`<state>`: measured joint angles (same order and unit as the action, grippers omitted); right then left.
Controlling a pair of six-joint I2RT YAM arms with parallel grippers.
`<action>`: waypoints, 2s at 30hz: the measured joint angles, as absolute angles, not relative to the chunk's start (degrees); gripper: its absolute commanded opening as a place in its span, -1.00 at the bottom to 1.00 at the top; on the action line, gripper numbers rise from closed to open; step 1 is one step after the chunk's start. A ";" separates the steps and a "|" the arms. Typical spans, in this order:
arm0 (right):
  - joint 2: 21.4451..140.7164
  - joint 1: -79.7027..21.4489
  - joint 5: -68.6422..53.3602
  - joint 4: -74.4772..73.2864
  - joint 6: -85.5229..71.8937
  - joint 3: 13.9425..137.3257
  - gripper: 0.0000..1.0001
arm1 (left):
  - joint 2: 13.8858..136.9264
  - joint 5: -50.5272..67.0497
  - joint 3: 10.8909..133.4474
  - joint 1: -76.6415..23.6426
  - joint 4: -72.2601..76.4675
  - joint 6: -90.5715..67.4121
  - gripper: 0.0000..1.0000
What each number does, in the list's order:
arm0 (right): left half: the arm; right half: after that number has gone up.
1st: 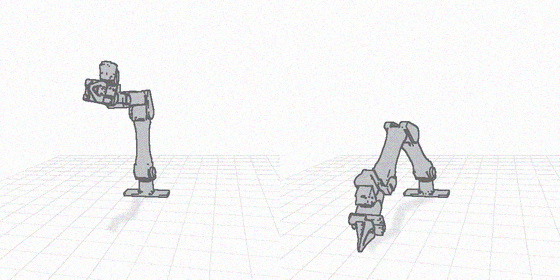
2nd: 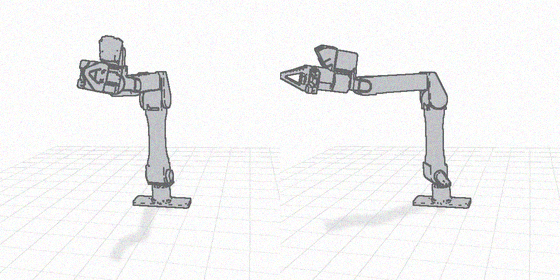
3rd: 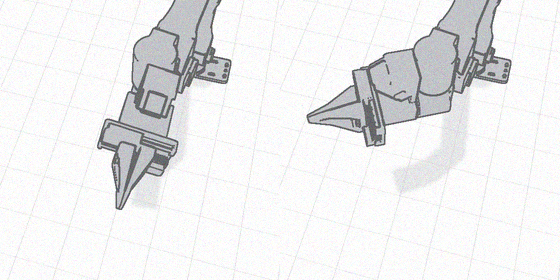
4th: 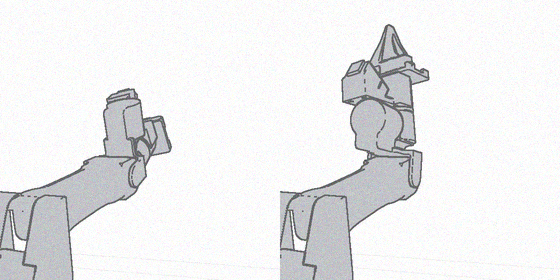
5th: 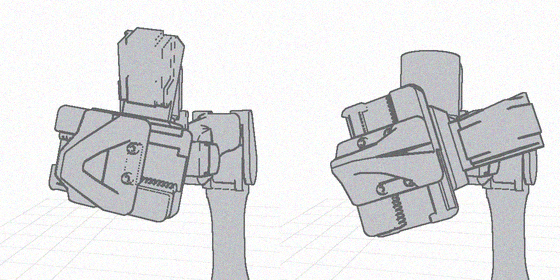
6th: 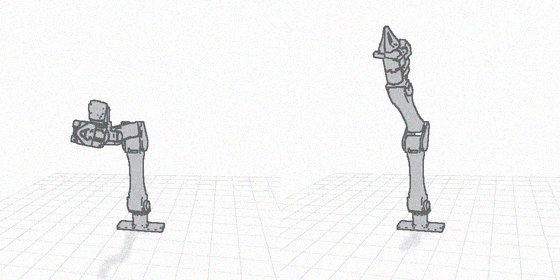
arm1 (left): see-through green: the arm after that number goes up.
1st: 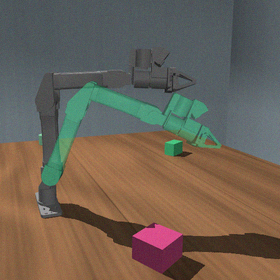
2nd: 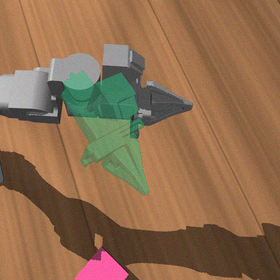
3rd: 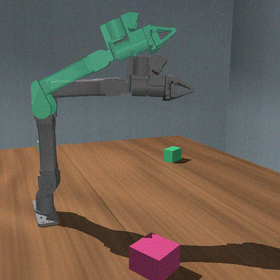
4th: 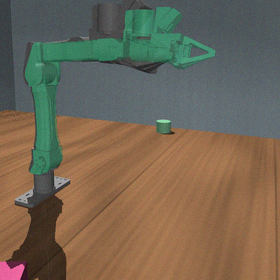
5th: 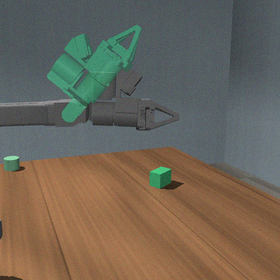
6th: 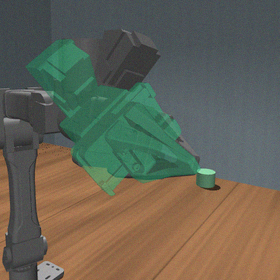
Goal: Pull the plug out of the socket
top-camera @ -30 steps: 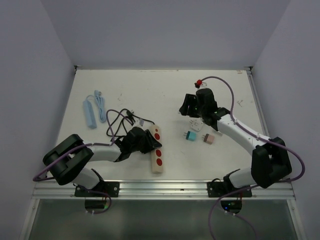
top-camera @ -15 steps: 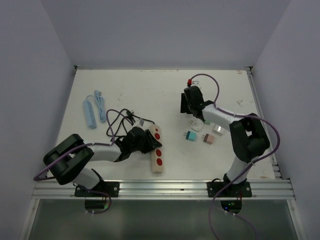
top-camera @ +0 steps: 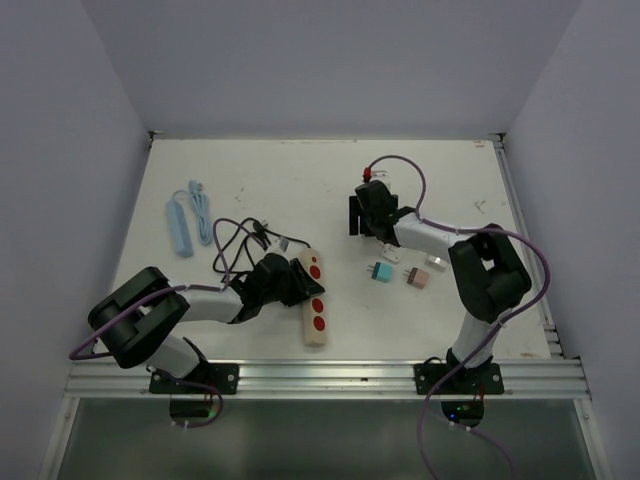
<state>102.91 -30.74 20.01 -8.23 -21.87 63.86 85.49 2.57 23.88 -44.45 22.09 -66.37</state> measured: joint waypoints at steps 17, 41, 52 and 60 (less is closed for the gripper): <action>86.89 -32.53 14.94 -15.70 -26.02 59.33 0.88 | 86.87 0.89 32.40 -44.10 9.67 -57.39 -1.00; 35.42 -32.58 17.34 -35.29 -26.02 51.31 0.94 | 103.55 0.27 63.29 -19.86 -17.30 -33.45 0.59; 33.50 -32.58 21.74 -42.87 -23.77 56.66 0.97 | 88.71 7.14 64.12 -19.18 -21.71 -33.19 0.77; 30.52 -32.60 28.03 -47.33 -21.50 63.33 0.97 | 67.33 6.46 69.28 -19.11 -28.64 -30.35 0.99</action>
